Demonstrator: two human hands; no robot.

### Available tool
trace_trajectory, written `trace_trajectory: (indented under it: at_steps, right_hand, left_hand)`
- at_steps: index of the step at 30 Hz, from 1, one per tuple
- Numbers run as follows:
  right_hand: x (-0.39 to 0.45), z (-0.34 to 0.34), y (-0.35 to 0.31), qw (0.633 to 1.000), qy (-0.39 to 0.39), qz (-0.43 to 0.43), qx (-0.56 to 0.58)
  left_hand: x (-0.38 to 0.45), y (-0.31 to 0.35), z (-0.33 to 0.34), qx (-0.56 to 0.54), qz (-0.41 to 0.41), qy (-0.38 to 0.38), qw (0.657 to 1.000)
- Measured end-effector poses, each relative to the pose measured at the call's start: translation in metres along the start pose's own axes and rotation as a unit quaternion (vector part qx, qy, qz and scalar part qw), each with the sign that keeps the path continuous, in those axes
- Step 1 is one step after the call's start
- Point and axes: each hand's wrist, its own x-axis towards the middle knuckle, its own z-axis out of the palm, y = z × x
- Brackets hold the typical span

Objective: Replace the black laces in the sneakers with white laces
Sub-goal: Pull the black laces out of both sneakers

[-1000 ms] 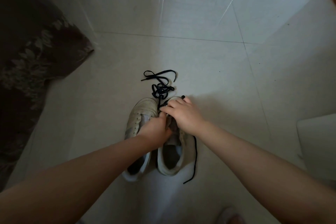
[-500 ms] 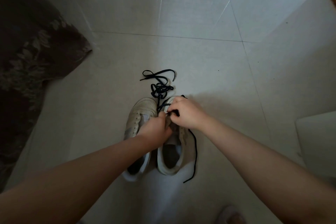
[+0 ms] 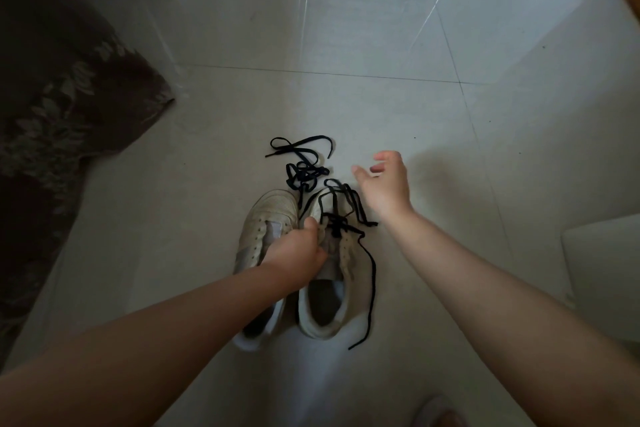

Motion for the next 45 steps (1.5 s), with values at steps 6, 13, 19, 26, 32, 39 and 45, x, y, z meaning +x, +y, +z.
trace_trajectory:
  at_steps: [6, 13, 19, 26, 32, 39, 45]
  right_hand:
    - [-0.017, 0.013, 0.018, 0.835, -0.278, -0.365, -0.304]
    - [-0.015, 0.019, 0.019, 0.777, -0.199, -0.443, -0.4]
    - [0.024, -0.025, -0.009, 0.956, 0.048, -0.213, -0.197]
    - [-0.018, 0.005, 0.002, 0.796, -0.211, -0.438, -0.36]
    - [-0.017, 0.017, 0.014, 0.754, -0.217, -0.421, -0.455]
    - [0.005, -0.007, -0.004, 0.922, -0.056, -0.317, -0.215]
    - [0.001, -0.008, 0.008, 0.889, -0.09, -0.319, -0.317]
  left_hand:
    - [-0.001, 0.001, -0.001, 0.006, 0.013, 0.01, 1.0]
    - [-0.003, -0.001, -0.001, 0.004, 0.012, 0.006, 1.0]
    - [-0.003, 0.001, -0.002, 0.001, 0.006, 0.0, 1.0]
    - [-0.002, 0.0, -0.002, -0.015, 0.019, 0.006, 1.0]
    - [-0.005, -0.002, -0.005, -0.041, 0.017, -0.004, 0.999]
    - [-0.001, -0.004, -0.001, -0.012, 0.021, 0.005, 1.0]
    - [-0.001, -0.003, -0.002, -0.022, 0.028, -0.003, 0.999]
